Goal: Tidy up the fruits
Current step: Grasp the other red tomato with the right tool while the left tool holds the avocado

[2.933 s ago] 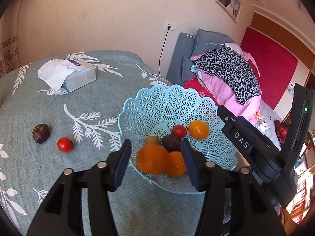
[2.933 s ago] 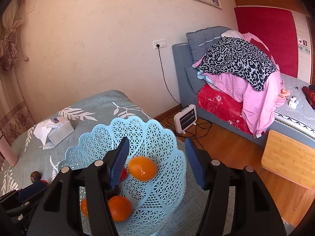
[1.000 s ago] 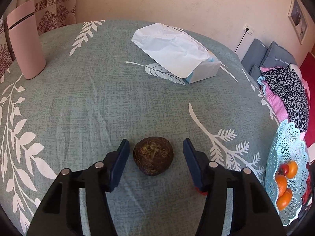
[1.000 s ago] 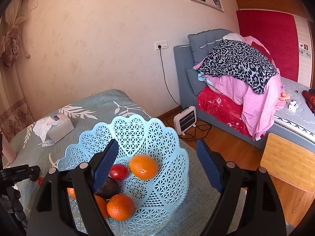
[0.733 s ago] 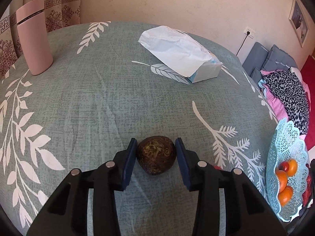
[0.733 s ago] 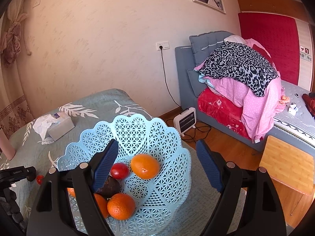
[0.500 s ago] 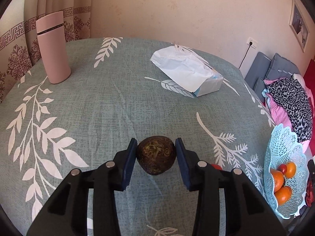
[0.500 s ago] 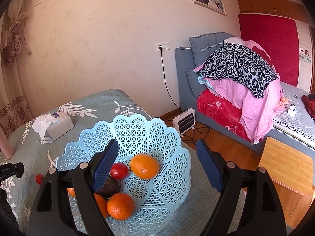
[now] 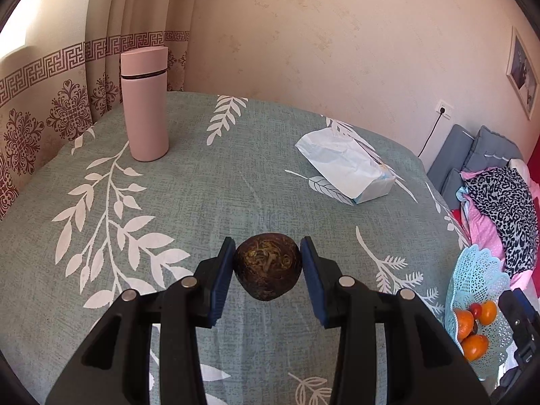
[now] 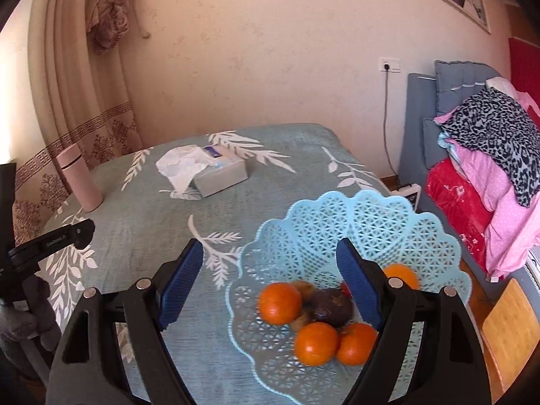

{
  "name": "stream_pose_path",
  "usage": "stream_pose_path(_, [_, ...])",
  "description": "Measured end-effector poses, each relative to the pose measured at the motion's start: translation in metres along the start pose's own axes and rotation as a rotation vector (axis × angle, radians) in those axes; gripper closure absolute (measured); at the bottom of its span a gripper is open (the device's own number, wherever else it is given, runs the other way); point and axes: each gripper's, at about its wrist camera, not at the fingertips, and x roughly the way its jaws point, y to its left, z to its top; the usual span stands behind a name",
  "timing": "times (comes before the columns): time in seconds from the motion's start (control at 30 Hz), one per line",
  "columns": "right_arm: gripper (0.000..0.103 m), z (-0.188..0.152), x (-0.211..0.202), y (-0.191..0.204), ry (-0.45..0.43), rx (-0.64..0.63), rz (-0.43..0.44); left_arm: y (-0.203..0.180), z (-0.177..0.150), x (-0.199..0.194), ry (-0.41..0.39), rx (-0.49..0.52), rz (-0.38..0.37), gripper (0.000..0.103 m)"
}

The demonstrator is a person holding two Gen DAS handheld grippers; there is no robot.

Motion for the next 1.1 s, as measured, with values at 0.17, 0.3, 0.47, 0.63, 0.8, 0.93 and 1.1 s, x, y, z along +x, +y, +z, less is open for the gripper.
stream_pose_path(0.17, [0.020, 0.002, 0.029, 0.052, 0.083, -0.077, 0.116, 0.006, 0.005, -0.005, -0.021, -0.015, 0.016, 0.063])
stream_pose_path(0.3, [0.022, -0.002, 0.052, 0.081, 0.120, -0.136, 0.122, 0.012, 0.007, -0.005, -0.019, -0.036, 0.016, 0.063])
stream_pose_path(0.47, [0.039, -0.008, 0.075, 0.101, 0.154, -0.193, 0.119, 0.017, 0.009, -0.006, -0.024, -0.051, 0.015, 0.063])
stream_pose_path(0.63, [0.051, -0.017, 0.096, 0.113, 0.197, -0.241, 0.114, 0.018, 0.009, -0.006, -0.022, -0.054, 0.015, 0.063])
stream_pose_path(0.8, [0.057, -0.025, 0.117, 0.111, 0.256, -0.249, 0.087, 0.017, 0.009, -0.006, -0.023, -0.052, 0.012, 0.062])
stream_pose_path(0.93, [0.067, -0.030, 0.128, 0.105, 0.303, -0.232, 0.089, 0.017, 0.009, -0.006, -0.023, -0.053, 0.011, 0.062])
stream_pose_path(1.1, [0.074, -0.031, 0.126, 0.107, 0.304, -0.244, 0.103, 0.015, 0.009, -0.007, -0.025, -0.049, 0.005, 0.063])
